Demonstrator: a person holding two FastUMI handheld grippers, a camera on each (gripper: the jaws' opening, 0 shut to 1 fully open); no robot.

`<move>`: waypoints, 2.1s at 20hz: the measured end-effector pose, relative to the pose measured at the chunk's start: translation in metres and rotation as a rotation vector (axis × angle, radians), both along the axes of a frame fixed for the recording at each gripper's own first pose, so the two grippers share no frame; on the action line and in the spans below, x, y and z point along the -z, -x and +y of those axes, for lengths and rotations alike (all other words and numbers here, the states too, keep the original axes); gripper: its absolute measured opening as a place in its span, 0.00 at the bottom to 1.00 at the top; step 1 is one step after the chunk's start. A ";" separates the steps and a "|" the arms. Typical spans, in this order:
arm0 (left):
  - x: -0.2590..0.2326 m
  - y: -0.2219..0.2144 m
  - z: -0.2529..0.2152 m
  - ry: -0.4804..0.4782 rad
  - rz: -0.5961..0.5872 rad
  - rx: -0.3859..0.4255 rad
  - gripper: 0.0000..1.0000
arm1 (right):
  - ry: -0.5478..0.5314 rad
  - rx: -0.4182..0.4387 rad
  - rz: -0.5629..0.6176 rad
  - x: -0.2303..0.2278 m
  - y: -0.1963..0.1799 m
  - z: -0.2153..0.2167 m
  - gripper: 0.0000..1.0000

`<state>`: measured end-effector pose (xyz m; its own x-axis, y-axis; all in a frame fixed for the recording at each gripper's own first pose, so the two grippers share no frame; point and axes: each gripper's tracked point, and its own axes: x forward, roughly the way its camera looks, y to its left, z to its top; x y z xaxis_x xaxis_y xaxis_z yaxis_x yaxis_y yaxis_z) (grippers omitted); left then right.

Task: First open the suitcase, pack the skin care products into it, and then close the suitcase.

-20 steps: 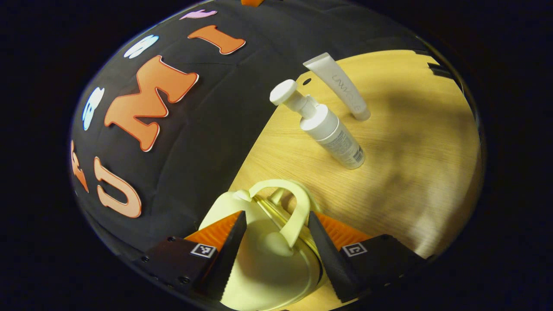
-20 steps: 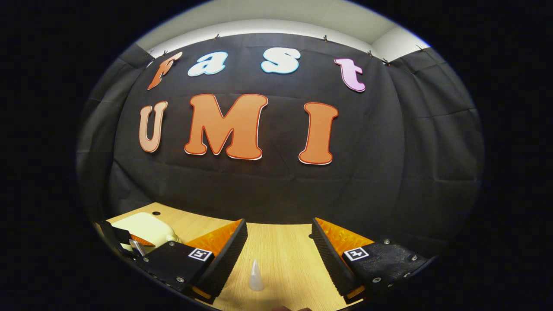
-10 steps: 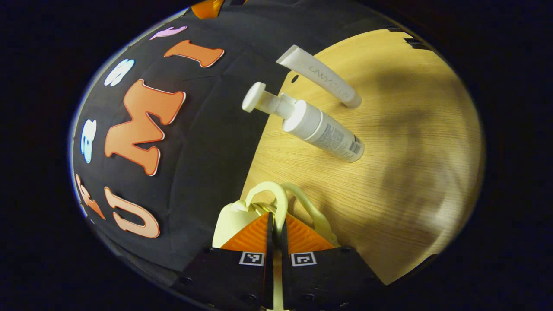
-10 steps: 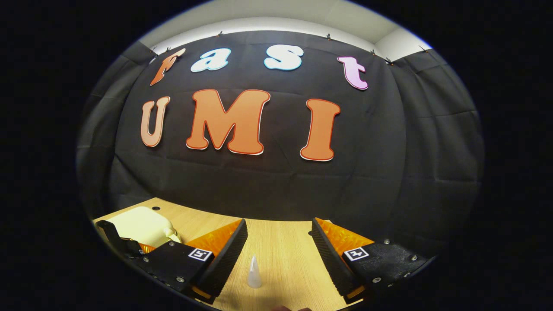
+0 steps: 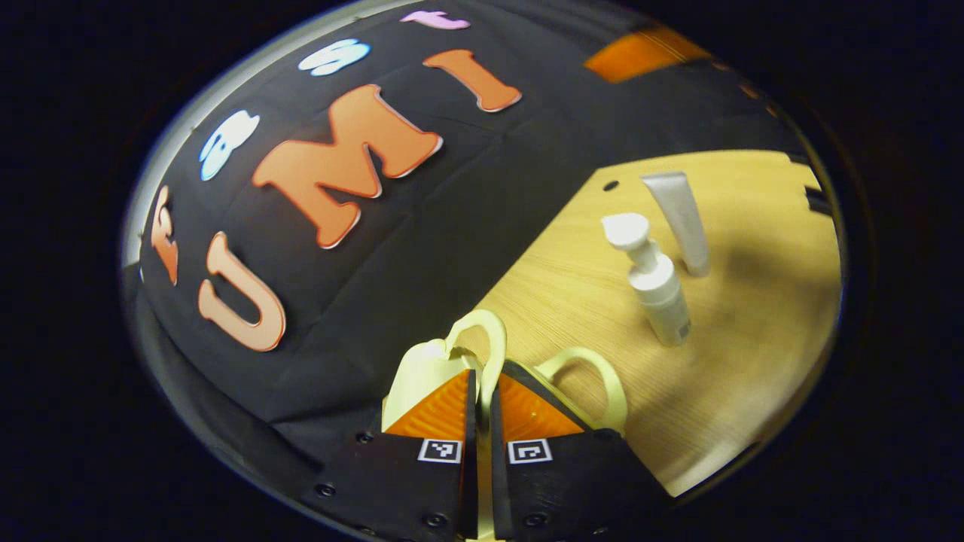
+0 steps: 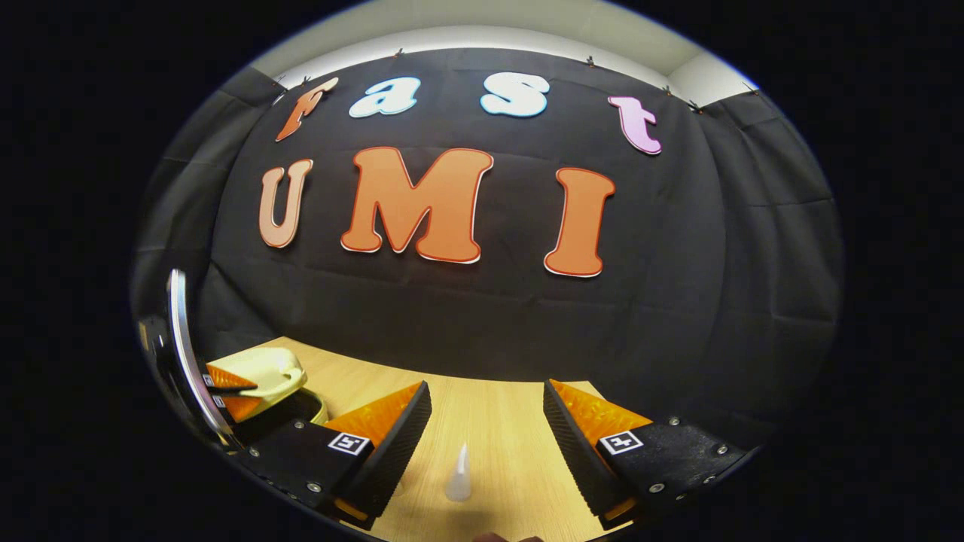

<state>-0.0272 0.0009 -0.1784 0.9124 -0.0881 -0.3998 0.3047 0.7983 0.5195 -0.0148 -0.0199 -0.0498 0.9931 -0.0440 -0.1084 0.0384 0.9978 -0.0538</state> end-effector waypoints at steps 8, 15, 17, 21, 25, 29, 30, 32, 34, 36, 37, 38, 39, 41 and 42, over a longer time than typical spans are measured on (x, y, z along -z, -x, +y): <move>-0.060 -0.017 0.086 0.288 -0.036 -0.213 0.08 | -0.012 -0.062 0.026 0.002 -0.012 0.039 0.95; -0.079 -0.025 0.197 0.437 -0.110 -0.403 0.08 | -0.015 -0.083 0.046 0.002 -0.025 0.068 0.95; -0.078 -0.022 0.235 0.459 -0.122 -0.459 0.08 | -0.015 -0.083 0.053 0.001 -0.029 0.076 0.95; -0.064 -0.014 0.300 0.499 -0.128 -0.538 0.08 | -0.006 -0.067 0.060 -0.001 -0.035 0.089 0.95; -0.028 -0.008 0.355 0.464 -0.102 -0.575 0.08 | 0.002 -0.047 0.081 0.001 -0.039 0.105 0.95; 0.010 -0.002 0.404 0.482 -0.055 -0.619 0.08 | 0.004 -0.018 0.097 -0.002 -0.041 0.121 0.95; 0.024 0.000 0.415 0.489 -0.039 -0.629 0.08 | 0.003 -0.011 0.098 -0.002 -0.041 0.125 0.95; 0.051 0.004 0.437 0.489 0.002 -0.652 0.08 | -0.005 -0.005 0.112 -0.002 -0.040 0.134 0.95; 0.085 0.008 0.454 0.496 0.052 -0.673 0.08 | 0.000 -0.003 0.119 -0.004 -0.039 0.142 0.95; 0.117 0.012 0.464 0.516 0.105 -0.698 0.08 | 0.017 -0.004 0.125 -0.005 -0.037 0.146 0.95; 0.130 0.013 0.468 0.531 0.126 -0.707 0.08 | 0.023 -0.006 0.127 -0.005 -0.035 0.148 0.95; 0.144 0.018 0.470 0.538 0.151 -0.718 0.08 | 0.027 -0.007 0.135 -0.004 -0.035 0.149 0.95; 0.160 0.019 0.471 0.549 0.177 -0.727 0.08 | 0.027 -0.003 0.142 -0.003 -0.034 0.149 0.95; 0.191 0.027 0.472 0.560 0.231 -0.740 0.08 | 0.014 0.009 0.153 0.000 -0.030 0.146 0.95; 0.200 0.031 0.472 0.558 0.251 -0.747 0.09 | 0.010 0.016 0.158 0.001 -0.028 0.145 0.95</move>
<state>-0.0585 0.4732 -0.3785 0.7037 0.2443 -0.6671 -0.3318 0.9433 -0.0045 0.0135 0.1248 -0.0513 0.9629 -0.0616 -0.2628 0.0447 0.9966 -0.0699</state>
